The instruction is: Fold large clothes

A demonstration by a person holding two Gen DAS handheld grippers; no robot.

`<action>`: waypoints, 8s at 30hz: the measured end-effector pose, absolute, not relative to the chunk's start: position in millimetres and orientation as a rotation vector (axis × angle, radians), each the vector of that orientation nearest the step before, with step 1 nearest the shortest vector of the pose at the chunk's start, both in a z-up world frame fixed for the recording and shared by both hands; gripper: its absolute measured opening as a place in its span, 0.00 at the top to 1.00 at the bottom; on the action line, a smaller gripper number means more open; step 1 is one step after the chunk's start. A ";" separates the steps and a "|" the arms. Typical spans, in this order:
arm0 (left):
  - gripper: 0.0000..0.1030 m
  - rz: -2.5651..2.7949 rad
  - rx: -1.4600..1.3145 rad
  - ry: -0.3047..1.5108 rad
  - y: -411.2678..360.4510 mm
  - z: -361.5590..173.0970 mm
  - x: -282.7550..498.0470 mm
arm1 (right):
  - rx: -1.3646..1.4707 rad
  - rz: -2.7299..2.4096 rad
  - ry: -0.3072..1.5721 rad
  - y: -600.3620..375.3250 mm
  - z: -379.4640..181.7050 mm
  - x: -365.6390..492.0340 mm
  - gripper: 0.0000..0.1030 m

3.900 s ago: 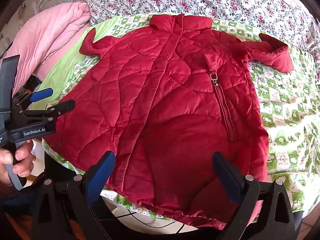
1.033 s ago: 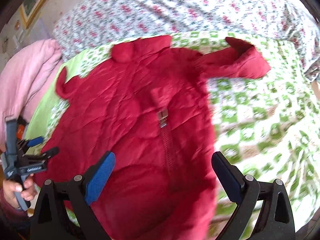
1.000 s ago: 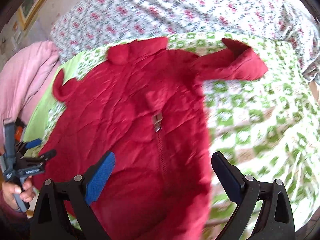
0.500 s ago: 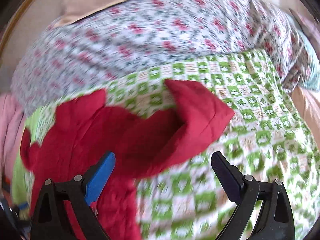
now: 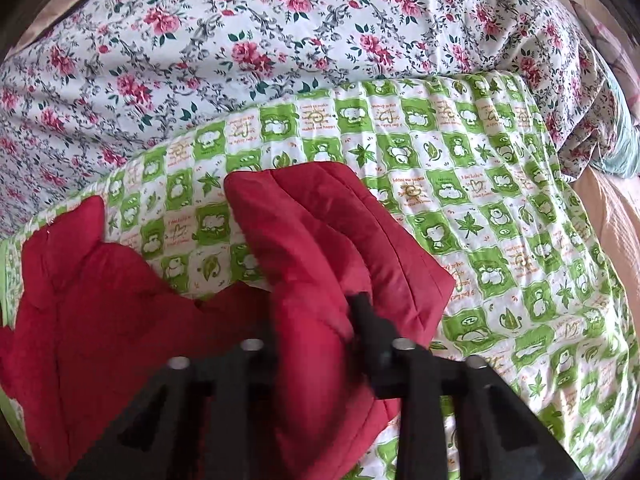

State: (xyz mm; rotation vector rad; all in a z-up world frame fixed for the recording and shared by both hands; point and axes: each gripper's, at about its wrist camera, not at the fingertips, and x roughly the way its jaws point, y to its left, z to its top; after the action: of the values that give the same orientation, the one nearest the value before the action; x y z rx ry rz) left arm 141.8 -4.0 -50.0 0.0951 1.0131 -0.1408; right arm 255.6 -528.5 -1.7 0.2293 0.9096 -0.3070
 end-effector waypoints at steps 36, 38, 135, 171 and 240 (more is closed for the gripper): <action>0.06 -0.221 -0.088 1.035 58.1 -30.9 198.1 | -0.111 0.649 0.984 -166.1 -52.3 197.5 0.43; 0.06 -0.213 -0.091 1.034 55.6 -30.5 220.0 | -0.118 0.649 0.996 -165.0 -54.4 193.7 0.43; 0.37 0.093 0.021 0.803 154.1 -10.7 264.9 | 0.030 0.353 0.932 -221.4 -23.9 198.4 0.34; 0.91 0.225 -0.237 0.830 241.1 -8.7 340.7 | 0.054 0.438 0.930 -217.9 -22.8 168.9 0.31; 0.47 -0.646 -0.125 0.792 -30.4 8.9 203.9 | 0.737 0.328 0.781 -352.4 -22.1 235.3 0.95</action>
State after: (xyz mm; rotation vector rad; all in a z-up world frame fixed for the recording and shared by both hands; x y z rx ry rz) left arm 203.9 -30.4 8.9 -0.1253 0.7924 -0.6455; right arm 235.3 -352.4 -22.1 0.7368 0.7812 0.3279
